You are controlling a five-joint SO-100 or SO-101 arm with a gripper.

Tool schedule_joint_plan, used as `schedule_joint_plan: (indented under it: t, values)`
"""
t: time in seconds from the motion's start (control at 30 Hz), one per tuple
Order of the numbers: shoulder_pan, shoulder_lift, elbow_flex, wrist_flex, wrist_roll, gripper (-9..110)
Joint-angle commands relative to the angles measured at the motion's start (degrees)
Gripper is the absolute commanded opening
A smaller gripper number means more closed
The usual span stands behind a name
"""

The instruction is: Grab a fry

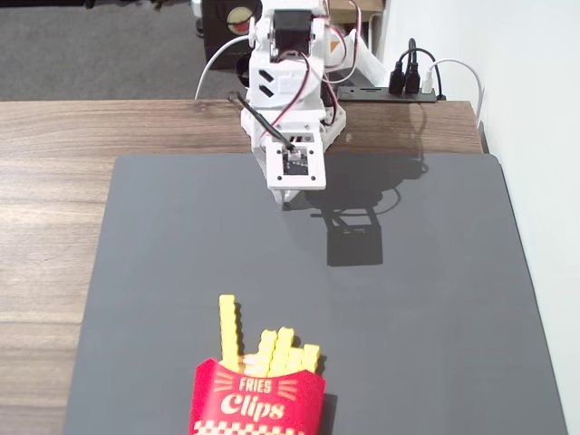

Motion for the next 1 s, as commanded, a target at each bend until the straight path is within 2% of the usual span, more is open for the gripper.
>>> schedule_joint_plan:
  t: [0.0, 0.6, 0.97]
  values:
    - [1.58, -4.48, -7.56, 0.97, -0.18, 0]
    - [13.71, -44.12, -40.78, -5.27, -11.07, 2]
    - [14.33, -68.73, -60.03, -8.70, -13.80, 22]
